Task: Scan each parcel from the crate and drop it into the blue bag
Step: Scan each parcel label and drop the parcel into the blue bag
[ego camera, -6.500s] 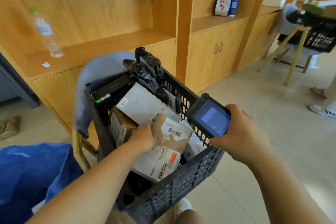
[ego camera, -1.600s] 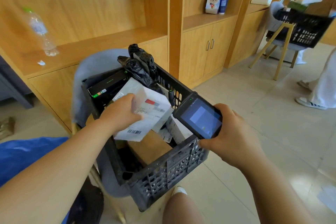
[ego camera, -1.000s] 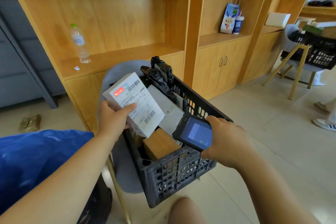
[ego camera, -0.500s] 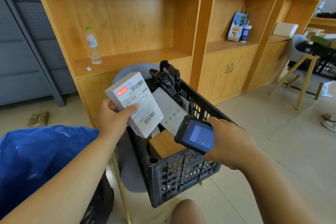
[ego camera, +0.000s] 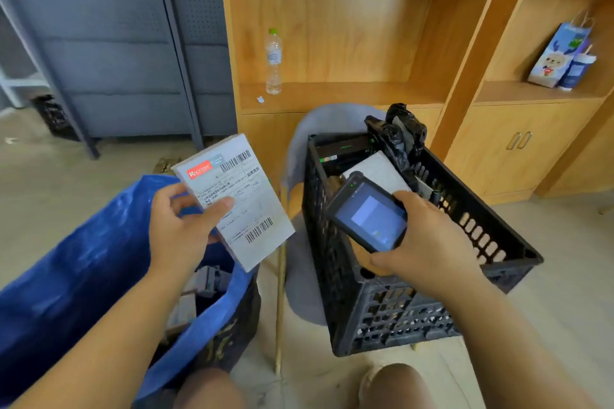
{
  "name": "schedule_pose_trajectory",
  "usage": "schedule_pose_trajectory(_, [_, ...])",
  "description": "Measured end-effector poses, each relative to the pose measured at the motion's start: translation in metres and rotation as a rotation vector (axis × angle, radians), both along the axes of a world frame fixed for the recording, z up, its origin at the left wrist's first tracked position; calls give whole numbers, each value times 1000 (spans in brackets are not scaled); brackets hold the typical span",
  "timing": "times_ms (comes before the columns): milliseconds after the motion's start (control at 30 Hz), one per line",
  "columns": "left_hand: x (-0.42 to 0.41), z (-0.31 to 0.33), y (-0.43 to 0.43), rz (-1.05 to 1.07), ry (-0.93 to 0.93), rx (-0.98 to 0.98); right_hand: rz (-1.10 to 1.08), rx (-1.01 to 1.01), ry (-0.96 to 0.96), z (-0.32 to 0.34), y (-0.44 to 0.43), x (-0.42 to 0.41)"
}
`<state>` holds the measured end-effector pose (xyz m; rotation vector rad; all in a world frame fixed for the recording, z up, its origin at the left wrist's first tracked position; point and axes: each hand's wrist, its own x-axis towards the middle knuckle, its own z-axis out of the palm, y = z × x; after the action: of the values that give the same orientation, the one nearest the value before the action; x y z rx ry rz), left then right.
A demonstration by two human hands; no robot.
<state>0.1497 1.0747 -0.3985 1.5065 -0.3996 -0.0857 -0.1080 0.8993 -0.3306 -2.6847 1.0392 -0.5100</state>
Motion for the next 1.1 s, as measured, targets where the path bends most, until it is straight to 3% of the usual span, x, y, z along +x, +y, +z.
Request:
schedule_pose_trajectory(167, [48, -24, 55, 212, -66, 208, 94, 10, 12, -5, 25, 39])
schedule_pose_trajectory(333, [69, -45, 73, 145, -46, 634, 140, 20, 29, -10, 42, 58])
schedule_pose_trajectory(633, [33, -37, 37, -252, -92, 641, 24, 57, 8, -7, 21, 38])
schedule_pose_trajectory(1100, [-56, 20, -153, -641, -318, 478, -306, 56, -100, -3, -81, -62])
